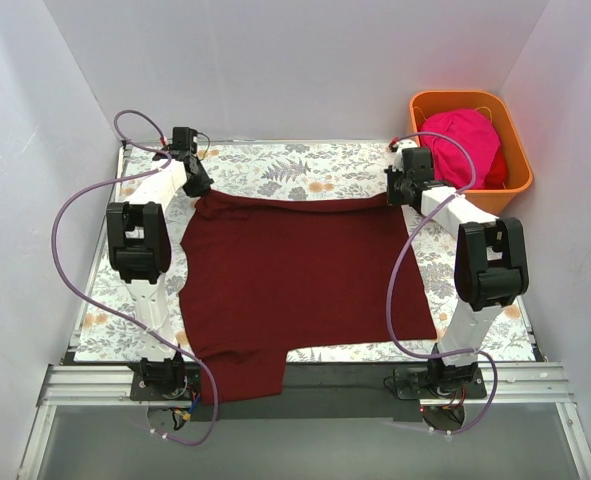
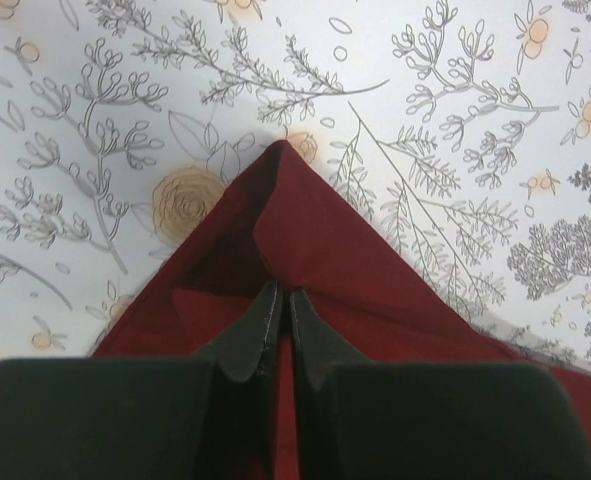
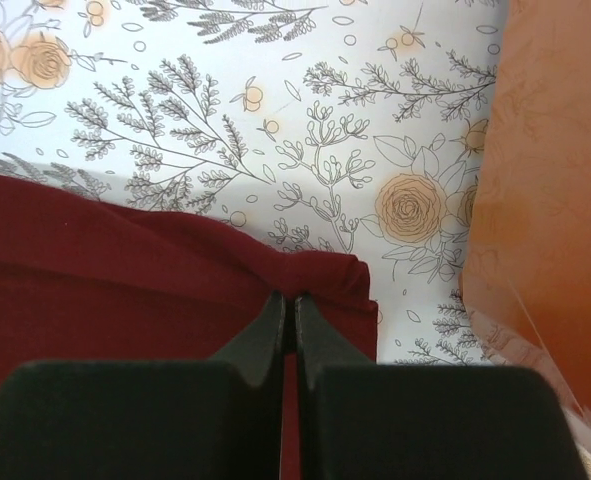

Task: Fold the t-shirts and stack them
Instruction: Fold the tshirt

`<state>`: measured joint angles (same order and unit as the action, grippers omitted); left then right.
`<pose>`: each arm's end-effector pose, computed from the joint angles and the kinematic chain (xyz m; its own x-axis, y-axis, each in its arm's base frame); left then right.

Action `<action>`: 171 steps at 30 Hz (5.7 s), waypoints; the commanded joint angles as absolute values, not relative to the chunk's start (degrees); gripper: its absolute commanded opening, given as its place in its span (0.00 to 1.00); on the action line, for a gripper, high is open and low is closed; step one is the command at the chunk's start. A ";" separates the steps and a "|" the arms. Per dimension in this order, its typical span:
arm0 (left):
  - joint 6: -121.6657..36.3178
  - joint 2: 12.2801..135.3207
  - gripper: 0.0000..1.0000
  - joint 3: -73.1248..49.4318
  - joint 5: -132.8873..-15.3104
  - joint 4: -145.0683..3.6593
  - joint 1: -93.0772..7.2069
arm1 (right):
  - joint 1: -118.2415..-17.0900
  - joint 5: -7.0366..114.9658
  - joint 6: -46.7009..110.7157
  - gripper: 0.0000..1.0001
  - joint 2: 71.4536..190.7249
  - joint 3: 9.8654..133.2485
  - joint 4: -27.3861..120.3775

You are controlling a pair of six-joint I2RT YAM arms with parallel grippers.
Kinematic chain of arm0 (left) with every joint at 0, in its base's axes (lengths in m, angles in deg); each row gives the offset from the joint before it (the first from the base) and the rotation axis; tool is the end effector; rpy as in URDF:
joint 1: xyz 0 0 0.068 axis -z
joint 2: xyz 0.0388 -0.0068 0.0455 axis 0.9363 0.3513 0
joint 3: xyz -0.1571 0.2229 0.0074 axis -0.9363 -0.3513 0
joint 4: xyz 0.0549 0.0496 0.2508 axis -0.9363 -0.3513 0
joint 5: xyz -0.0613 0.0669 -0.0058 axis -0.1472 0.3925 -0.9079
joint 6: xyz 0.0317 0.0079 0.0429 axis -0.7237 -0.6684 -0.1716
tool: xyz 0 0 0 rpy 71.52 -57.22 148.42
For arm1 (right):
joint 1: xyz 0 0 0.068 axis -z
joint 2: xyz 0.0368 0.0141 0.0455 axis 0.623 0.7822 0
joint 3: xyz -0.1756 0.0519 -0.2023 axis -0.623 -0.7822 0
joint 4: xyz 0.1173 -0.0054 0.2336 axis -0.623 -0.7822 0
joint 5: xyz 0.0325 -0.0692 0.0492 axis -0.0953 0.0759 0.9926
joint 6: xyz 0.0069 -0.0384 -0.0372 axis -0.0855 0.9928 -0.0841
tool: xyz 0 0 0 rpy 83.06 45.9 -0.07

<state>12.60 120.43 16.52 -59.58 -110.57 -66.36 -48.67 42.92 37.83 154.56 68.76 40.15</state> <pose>0.4655 -0.0211 0.2094 -0.3351 -0.8974 -0.2870 -0.7902 0.4336 -0.4332 0.4057 0.0705 0.2229 -0.6171 -0.0928 -0.7814 -0.1194 0.9926 -0.0237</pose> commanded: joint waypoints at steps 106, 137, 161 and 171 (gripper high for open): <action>16.59 111.42 0.00 -4.30 -69.09 -107.44 -67.24 | -94.79 48.88 51.39 0.34 171.12 80.03 56.06; 16.59 110.63 0.00 -6.06 -70.50 -106.73 -67.15 | -95.32 44.74 48.76 0.25 178.24 83.20 57.46; 16.94 104.66 0.00 -4.21 -68.57 -111.56 -67.15 | -95.49 48.25 48.49 0.01 169.03 77.58 56.59; 17.20 97.37 0.00 -8.77 -68.83 -116.66 -67.15 | -95.67 55.10 47.44 0.01 162.07 72.84 51.31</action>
